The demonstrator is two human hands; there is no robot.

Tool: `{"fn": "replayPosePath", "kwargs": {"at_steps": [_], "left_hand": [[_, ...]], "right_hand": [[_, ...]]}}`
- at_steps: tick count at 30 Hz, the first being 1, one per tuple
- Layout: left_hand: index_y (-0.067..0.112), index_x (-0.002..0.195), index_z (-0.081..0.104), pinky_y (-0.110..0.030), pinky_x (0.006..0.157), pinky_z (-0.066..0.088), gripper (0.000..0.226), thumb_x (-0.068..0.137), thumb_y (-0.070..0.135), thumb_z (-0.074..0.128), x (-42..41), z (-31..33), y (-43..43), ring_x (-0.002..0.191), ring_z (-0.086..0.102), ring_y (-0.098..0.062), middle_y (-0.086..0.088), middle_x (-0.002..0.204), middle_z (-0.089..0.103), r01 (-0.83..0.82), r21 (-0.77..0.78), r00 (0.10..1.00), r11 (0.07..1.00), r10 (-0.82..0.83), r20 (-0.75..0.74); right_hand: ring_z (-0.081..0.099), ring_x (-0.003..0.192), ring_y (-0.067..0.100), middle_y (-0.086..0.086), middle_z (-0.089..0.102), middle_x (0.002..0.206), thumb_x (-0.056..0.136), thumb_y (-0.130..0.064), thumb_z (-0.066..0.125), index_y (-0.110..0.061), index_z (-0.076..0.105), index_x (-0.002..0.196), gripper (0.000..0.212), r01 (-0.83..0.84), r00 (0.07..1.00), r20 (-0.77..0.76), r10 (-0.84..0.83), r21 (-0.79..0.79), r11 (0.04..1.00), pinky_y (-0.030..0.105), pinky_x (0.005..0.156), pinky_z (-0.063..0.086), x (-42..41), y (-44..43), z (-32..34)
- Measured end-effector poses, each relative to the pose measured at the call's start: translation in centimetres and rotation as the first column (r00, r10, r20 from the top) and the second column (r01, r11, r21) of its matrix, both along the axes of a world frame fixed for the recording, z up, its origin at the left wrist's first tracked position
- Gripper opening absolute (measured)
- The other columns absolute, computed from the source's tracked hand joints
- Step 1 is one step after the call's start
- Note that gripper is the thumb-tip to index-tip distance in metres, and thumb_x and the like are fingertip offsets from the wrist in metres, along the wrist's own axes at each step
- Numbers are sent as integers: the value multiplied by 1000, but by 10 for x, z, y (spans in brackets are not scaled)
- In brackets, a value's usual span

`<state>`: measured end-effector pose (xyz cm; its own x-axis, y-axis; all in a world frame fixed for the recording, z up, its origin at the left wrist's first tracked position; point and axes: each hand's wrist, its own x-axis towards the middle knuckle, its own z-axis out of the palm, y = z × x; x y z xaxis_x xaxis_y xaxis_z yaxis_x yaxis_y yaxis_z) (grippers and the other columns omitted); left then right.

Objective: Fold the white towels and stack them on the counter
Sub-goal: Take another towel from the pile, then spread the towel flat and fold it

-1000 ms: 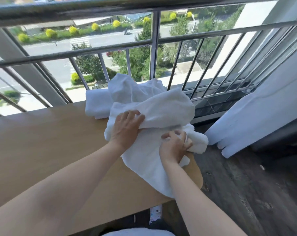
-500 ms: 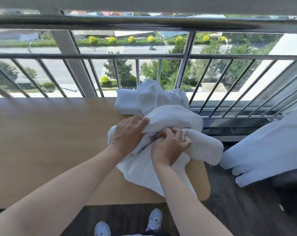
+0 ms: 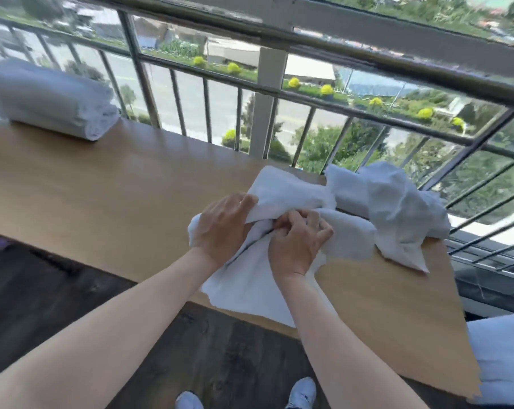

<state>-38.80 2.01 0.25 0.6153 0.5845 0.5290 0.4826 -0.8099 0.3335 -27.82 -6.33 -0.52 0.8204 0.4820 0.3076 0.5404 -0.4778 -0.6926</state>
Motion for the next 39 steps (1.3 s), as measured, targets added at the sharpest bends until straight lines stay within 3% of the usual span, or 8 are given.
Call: {"fn": "replayPosePath", "kwargs": {"at_steps": [4,14,17,19,23,30,35,39], "left_hand": [[21,106,41,-32,62,37,39,83,11,71,-66,6,36,74,61,-32,-7,96,63,-87,-15,996,996,87,14],[25,112,41,-32,60,33,30,89,19,60,-147,-10,151,79,61,-35,-6,106,61,-348,-49,937,936,349,9],[24,120,43,-35,69,35,31,96,39,56,-154,-37,201,95,59,-32,-2,114,60,-473,-261,881,842,451,-144],[20,131,39,-37,78,38,53,94,52,58,-160,-59,233,106,59,-30,-2,125,58,-535,-434,842,724,419,-339],[19,142,31,-39,94,42,82,84,68,62,-180,-93,279,122,54,-29,-6,140,50,-545,-575,826,610,275,-491],[21,135,50,-40,99,46,98,65,88,60,-193,-111,332,114,57,-20,7,119,62,-423,-644,896,638,188,-402],[24,122,62,-46,96,47,96,65,98,42,-194,-120,367,108,62,-22,16,100,61,-352,-634,927,689,164,-337],[36,121,59,-45,112,28,80,72,94,32,-205,-143,404,130,45,-23,9,134,56,-352,-537,872,767,61,-485]], "right_hand": [[33,119,36,3,57,109,83,6,50,-14,70,80,28,-115,993,0,115,-8,993,16,68,15,-58,46,8],[37,119,31,3,58,111,76,9,52,-15,70,80,30,-287,956,74,285,23,958,25,84,30,-112,162,-8],[37,126,31,0,53,123,79,3,51,-22,67,102,37,-297,949,31,313,-241,924,33,80,36,-112,199,-48],[28,138,32,1,40,139,93,-15,46,-23,53,126,36,-281,959,-115,260,-520,806,41,98,37,-110,221,-80],[8,147,36,7,29,145,97,-25,38,-15,41,129,34,-235,972,-179,152,-739,632,51,107,24,-114,250,-112],[34,136,47,19,50,125,78,1,52,-5,57,112,35,-116,993,-29,118,-512,851,59,108,25,-121,280,-106],[52,110,36,13,56,109,86,-5,51,-4,61,103,20,-373,928,-128,350,-293,880,39,99,36,-152,320,-95],[46,109,30,10,47,117,94,-27,58,-7,54,110,26,-253,952,-251,173,-335,908,40,97,36,-185,350,-101]]}}
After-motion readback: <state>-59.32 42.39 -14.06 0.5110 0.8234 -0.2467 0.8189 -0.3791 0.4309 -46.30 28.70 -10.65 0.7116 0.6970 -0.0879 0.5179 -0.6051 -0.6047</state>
